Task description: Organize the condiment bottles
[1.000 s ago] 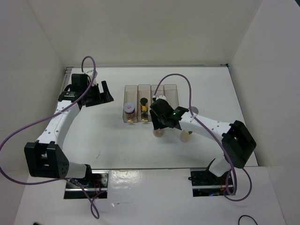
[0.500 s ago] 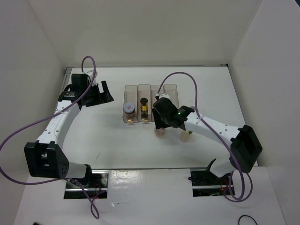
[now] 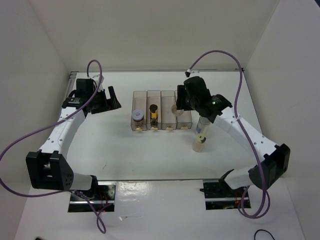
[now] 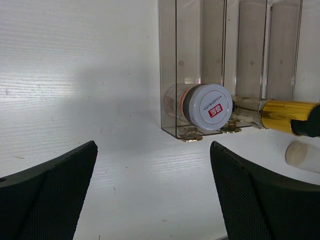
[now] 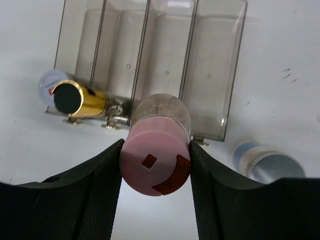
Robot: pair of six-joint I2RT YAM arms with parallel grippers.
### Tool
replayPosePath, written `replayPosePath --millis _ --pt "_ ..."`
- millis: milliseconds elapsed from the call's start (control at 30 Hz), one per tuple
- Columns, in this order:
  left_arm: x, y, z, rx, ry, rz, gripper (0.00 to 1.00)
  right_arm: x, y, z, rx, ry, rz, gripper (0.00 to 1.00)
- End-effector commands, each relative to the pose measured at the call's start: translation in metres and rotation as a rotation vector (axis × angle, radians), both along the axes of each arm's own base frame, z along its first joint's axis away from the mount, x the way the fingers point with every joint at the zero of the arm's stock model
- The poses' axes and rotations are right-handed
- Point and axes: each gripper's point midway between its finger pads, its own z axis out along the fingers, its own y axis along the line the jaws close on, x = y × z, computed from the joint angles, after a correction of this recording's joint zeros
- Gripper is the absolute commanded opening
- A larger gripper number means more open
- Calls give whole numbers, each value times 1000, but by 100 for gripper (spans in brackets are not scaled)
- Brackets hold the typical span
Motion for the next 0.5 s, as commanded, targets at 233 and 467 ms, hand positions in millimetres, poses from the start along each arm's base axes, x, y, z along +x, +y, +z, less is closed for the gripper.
replayPosePath --millis 233,467 --pt "7 -1 8 -6 -43 -18 99 73 12 18 -27 -91 -6 12" --pt "13 -1 5 1 -33 -24 99 101 25 -18 -75 -31 5 12"
